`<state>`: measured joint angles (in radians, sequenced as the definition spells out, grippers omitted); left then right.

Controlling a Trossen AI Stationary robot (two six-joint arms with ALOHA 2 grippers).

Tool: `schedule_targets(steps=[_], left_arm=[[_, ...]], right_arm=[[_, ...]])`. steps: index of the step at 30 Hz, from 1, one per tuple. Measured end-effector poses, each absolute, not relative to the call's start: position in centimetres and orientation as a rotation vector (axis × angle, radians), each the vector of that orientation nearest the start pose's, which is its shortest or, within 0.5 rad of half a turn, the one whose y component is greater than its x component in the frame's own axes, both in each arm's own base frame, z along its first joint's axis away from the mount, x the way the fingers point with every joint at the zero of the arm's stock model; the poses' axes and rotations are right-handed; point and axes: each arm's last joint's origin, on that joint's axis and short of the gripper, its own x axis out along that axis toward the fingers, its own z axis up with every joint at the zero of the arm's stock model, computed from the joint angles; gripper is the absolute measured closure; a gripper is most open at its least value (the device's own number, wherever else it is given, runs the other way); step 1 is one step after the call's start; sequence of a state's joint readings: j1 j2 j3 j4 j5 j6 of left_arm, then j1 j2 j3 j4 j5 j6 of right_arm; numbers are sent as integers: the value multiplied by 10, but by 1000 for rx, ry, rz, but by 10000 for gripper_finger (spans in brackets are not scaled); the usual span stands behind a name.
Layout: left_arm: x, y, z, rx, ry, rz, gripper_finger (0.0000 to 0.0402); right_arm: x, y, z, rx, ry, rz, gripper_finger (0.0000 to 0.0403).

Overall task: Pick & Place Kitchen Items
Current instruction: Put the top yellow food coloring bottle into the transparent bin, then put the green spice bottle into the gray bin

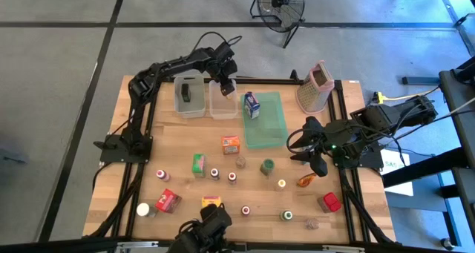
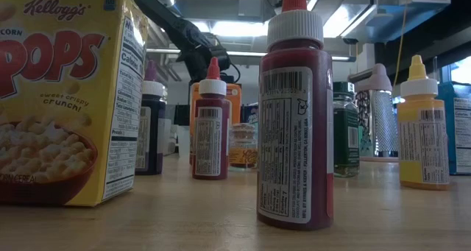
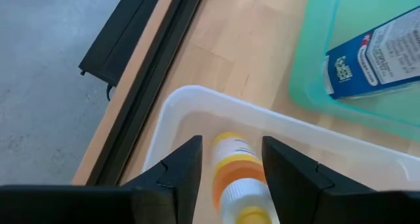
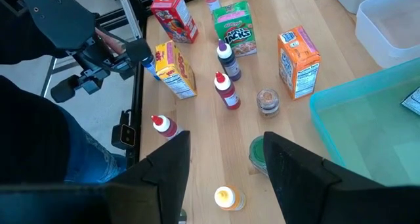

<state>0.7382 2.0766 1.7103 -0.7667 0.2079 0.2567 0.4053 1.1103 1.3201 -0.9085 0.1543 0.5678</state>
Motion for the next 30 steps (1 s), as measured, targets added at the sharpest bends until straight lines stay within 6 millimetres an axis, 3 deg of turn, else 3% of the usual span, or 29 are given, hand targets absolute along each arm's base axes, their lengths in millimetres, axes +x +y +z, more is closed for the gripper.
schedule_targets(steps=[21,30], left_arm=[[331,288,217,-310,1043,311,249],[335,292,237,-287,993,327,249]], right_arm=[[189,76,388,343,715,42,208],[189,76,388,343,715,43,208]])
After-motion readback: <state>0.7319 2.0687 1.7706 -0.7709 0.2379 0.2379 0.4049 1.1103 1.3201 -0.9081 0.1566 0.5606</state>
